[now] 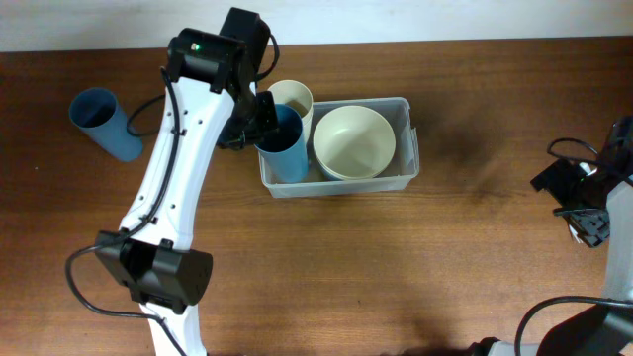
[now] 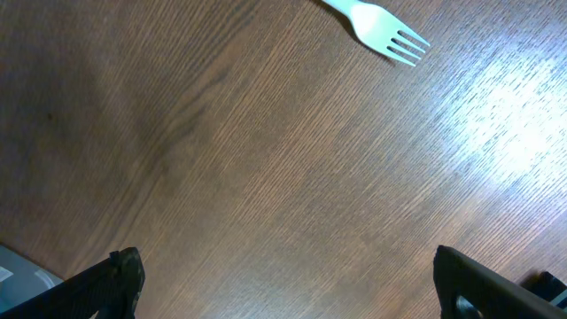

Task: Pack container
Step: 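Carry the blue cup right and lower it into the container's front-left corner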

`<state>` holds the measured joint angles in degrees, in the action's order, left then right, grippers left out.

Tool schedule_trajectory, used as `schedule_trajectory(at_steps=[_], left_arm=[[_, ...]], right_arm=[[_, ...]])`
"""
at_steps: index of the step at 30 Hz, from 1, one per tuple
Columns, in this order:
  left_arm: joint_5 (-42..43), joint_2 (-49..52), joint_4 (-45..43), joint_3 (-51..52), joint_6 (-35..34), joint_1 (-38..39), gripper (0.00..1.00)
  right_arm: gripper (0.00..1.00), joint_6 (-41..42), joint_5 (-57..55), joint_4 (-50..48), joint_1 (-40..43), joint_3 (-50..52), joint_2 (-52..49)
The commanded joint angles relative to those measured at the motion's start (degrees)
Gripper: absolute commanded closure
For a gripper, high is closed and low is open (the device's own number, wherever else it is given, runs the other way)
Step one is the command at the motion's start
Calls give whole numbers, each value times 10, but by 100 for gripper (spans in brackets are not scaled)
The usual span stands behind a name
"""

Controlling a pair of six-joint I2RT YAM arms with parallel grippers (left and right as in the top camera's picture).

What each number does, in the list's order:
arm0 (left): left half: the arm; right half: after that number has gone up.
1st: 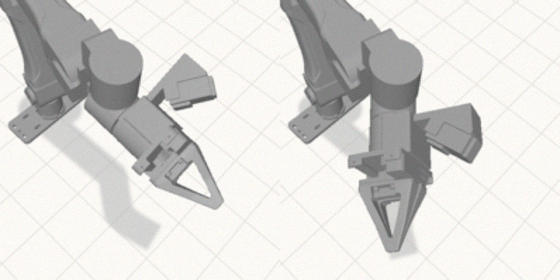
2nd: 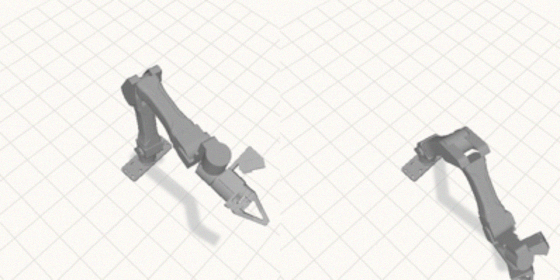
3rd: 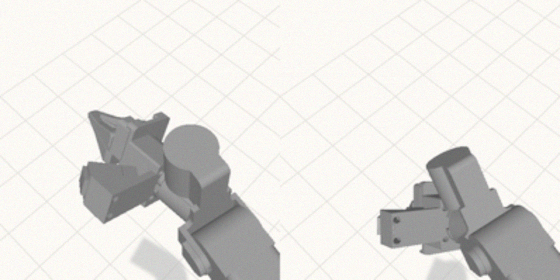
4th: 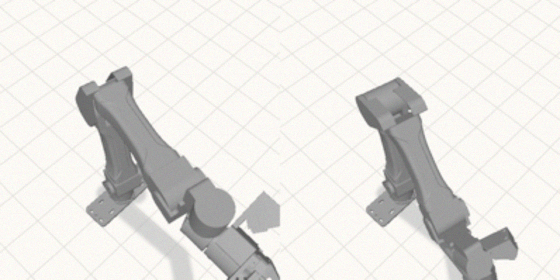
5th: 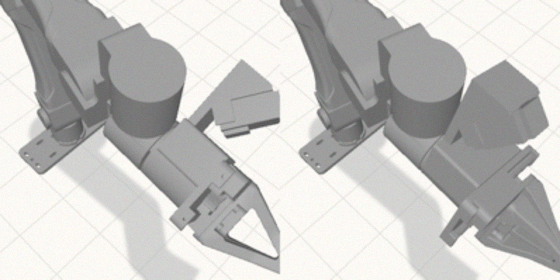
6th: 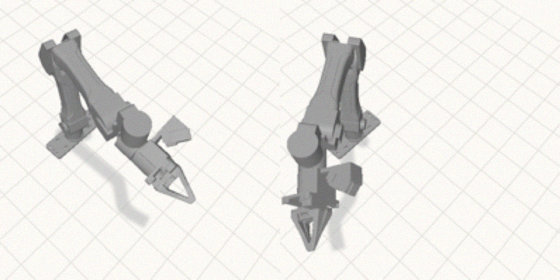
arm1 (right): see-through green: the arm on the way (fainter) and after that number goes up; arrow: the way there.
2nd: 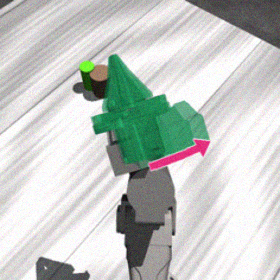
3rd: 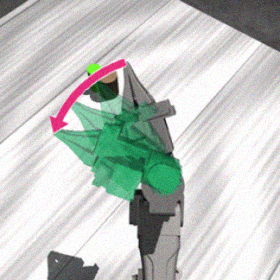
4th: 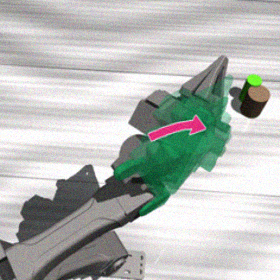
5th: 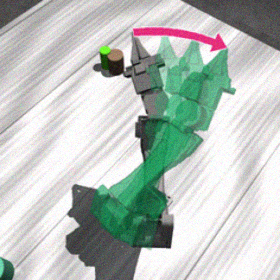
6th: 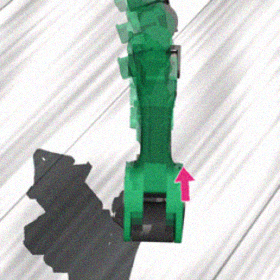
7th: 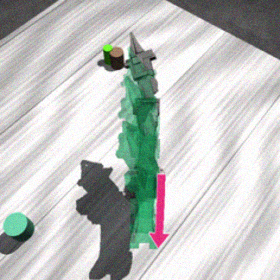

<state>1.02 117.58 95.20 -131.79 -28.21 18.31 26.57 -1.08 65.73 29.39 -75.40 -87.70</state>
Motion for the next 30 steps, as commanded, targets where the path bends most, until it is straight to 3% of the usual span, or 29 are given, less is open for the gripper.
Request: schedule_trajectory(at_steps=[1, 11, 17, 30], left_arm=[[-9, 1, 0, 1, 9, 0, 98], [-10, 1, 5, 4, 9, 0, 97], [-10, 1, 7, 5, 9, 0, 87], [-11, 1, 6, 5, 9, -1, 86]], right_arm=[[1, 1, -8, 0, 3, 3, 2], [1, 1, -7, 0, 3, 3, 2], [1, 1, -7, 0, 3, 3, 2], [1, 1, -7, 0, 3, 3, 2]])
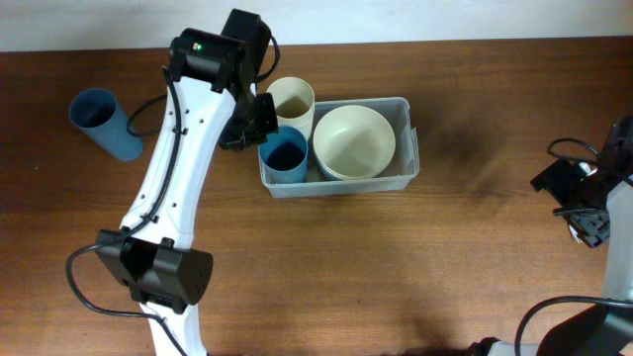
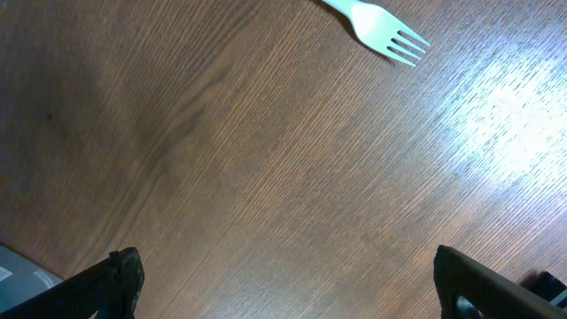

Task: Pack container
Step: 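Carry the blue cup right and lower it into the container's front-left corner, then release the blue cup and move the left gripper back to the second blue cup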

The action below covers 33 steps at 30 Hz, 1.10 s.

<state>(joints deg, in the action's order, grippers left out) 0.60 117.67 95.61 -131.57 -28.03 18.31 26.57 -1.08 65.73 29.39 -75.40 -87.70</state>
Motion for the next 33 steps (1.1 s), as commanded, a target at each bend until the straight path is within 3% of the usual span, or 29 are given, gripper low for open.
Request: schedule_trajectory(at_steps=[1, 7, 10, 13, 14, 15, 17, 23, 29, 33], left_arm=[[-7, 0, 0, 3, 7, -1, 87], [-56, 0, -22, 3, 7, -3, 86], [-141, 0, -40, 2, 2, -13, 83], [-262, 0, -51, 2, -56, -34, 79], [-291, 0, -54, 2, -71, -42, 68], [-332, 0, -58, 2, -99, -66, 30], [-317, 0, -61, 2, -104, -93, 0], [-207, 0, -45, 2, -104, -197, 0], [-187, 0, -17, 2, -175, -290, 0], [-147, 0, -12, 3, -178, -335, 0]], right_arm=[[1, 1, -8, 0, 3, 3, 2], [1, 1, -8, 0, 3, 3, 2], [1, 1, -7, 0, 3, 3, 2], [1, 1, -7, 0, 3, 3, 2], [1, 1, -7, 0, 3, 3, 2], [1, 1, -8, 0, 3, 3, 2], [1, 1, -8, 0, 3, 3, 2], [1, 1, -7, 0, 3, 3, 2], [1, 1, -7, 0, 3, 3, 2], [1, 1, -7, 0, 3, 3, 2]])
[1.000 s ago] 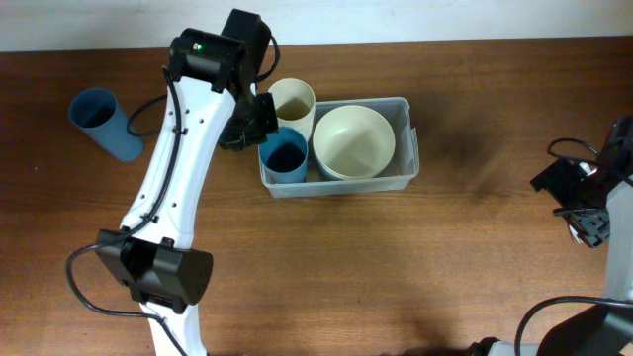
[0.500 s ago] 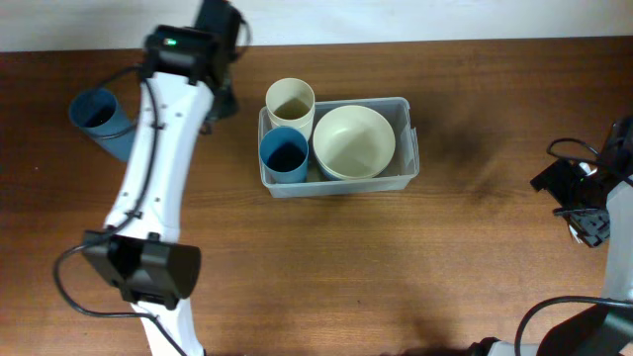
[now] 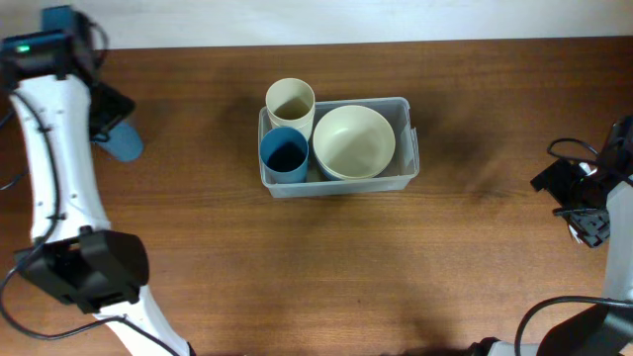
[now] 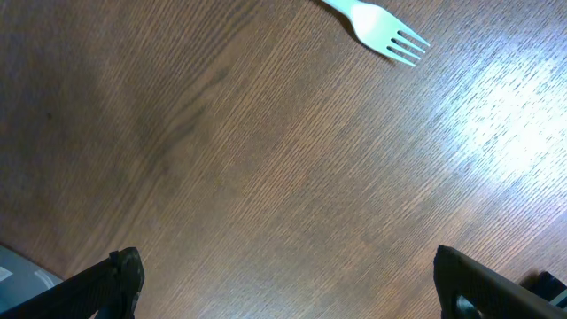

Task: Pack container
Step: 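Release the blue cup and move the left gripper back to the second blue cup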

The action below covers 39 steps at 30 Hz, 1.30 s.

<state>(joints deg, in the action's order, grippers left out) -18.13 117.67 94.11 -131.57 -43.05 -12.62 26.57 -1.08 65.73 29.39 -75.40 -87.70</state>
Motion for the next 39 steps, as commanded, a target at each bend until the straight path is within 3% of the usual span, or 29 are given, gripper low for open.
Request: schedule_trajectory(at_steps=[1, 14, 33, 34, 35, 39], left_arm=[[47, 1, 0, 3, -28, -35, 0], [107, 55, -89, 3, -27, -103, 0], [107, 135, -96, 3, -23, -112, 0], [107, 135, -96, 3, -23, -112, 4], [107, 135, -96, 3, -23, -112, 16], [112, 135, -93, 3, -23, -112, 84]], right_arm=[[1, 1, -7, 0, 3, 3, 2], [1, 1, -8, 0, 3, 3, 2], [1, 1, -8, 0, 3, 3, 2], [2, 1, -7, 0, 3, 3, 2], [1, 1, -7, 0, 3, 3, 2], [1, 1, -7, 0, 3, 3, 2]])
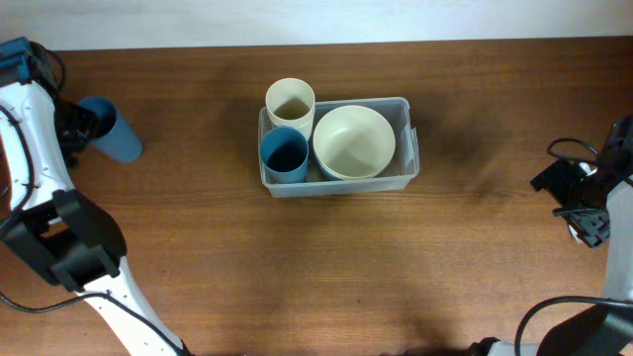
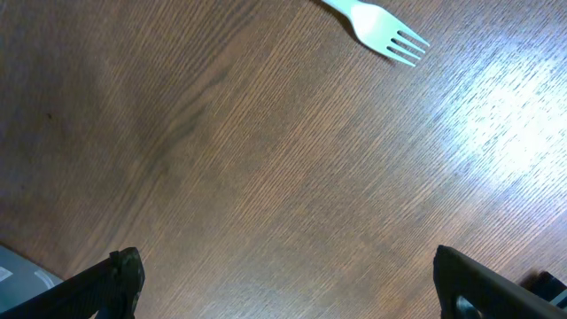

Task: Pack container
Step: 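Release the blue cup and move the left gripper back to the second blue cup, then grasp the second blue cup, lift it and lower it into the first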

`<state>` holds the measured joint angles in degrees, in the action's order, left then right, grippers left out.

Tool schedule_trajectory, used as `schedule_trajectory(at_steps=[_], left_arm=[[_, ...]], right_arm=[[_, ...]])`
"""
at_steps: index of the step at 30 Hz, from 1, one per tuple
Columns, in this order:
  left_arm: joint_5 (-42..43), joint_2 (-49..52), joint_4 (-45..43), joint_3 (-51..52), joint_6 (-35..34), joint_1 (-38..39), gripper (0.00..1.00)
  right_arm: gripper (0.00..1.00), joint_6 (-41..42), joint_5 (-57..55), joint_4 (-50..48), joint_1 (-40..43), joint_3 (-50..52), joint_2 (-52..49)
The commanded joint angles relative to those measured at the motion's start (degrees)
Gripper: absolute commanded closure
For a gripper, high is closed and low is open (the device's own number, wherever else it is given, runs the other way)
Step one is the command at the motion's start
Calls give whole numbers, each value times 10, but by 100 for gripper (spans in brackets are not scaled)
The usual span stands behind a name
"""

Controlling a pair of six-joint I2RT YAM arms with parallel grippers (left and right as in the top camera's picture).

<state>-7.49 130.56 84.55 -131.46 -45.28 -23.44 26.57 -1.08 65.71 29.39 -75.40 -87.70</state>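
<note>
A clear plastic container (image 1: 407,148) sits mid-table. Inside it are a cream bowl (image 1: 354,140) and an upright blue cup (image 1: 284,154). A cream cup (image 1: 290,101) stands at its back left corner. A second blue cup (image 1: 117,136) lies on its side at the far left. My left gripper (image 1: 77,127) is at that cup's left end; the overhead view does not show how its jaws stand. My right gripper (image 2: 288,283) is open over bare wood at the right edge, holding nothing.
A white plastic fork (image 2: 379,27) lies on the wood ahead of the right gripper. The right arm (image 1: 593,198) stands at the table's right edge. The left arm's base (image 1: 69,247) is near the front left.
The left arm has swung further to the left, and its gripper now sits lower, at the left end of the lying blue cup. The right arm has not moved.
My left gripper held a blue cup tilted over the container's left part. Then the cup stood upright in the container with the gripper beside it. Then the arm was at the far left above the second blue cup, and now its gripper is against that cup.
</note>
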Motion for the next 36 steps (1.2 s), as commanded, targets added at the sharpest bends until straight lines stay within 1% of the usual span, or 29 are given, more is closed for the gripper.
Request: schedule_trajectory(at_steps=[1, 2, 10, 13, 14, 17, 18, 19, 21, 24, 26, 28, 33, 36], left_arm=[[9, 6, 3, 2, -1, -3, 94], [13, 6, 5, 2, -1, -3, 98], [21, 3, 25, -19, 16, -3, 98], [21, -1, 50, -54, 28, -3, 98], [21, -5, 74, -94, 38, -3, 98], [22, -14, 115, -171, 52, -3, 98], [30, -19, 122, -200, 71, -2, 98], [55, -29, 122, -222, 112, 1, 99], [111, -52, 122, -254, 172, 7, 98], [175, -104, 122, -265, 238, 30, 99], [203, -144, 122, -261, 286, 58, 98], [204, -177, 122, -254, 289, 95, 98], [197, -239, 122, -238, 296, 235, 98], [164, -253, 122, -226, 290, 316, 98]], right_arm=[[1, 1, -7, 0, 3, 3, 2], [1, 1, -8, 0, 3, 3, 2], [1, 1, -7, 0, 3, 3, 2], [1, 1, -7, 0, 3, 3, 2], [1, 1, -7, 0, 3, 3, 2], [1, 1, -7, 0, 3, 3, 2], [1, 1, -7, 0, 3, 3, 2], [1, 1, -7, 0, 3, 3, 2], [1, 1, -7, 0, 3, 3, 2], [1, 1, -7, 0, 3, 3, 2], [1, 1, -8, 0, 3, 3, 2], [1, 1, -7, 0, 3, 3, 2], [1, 1, -7, 0, 3, 3, 2], [1, 1, -7, 0, 3, 3, 2]])
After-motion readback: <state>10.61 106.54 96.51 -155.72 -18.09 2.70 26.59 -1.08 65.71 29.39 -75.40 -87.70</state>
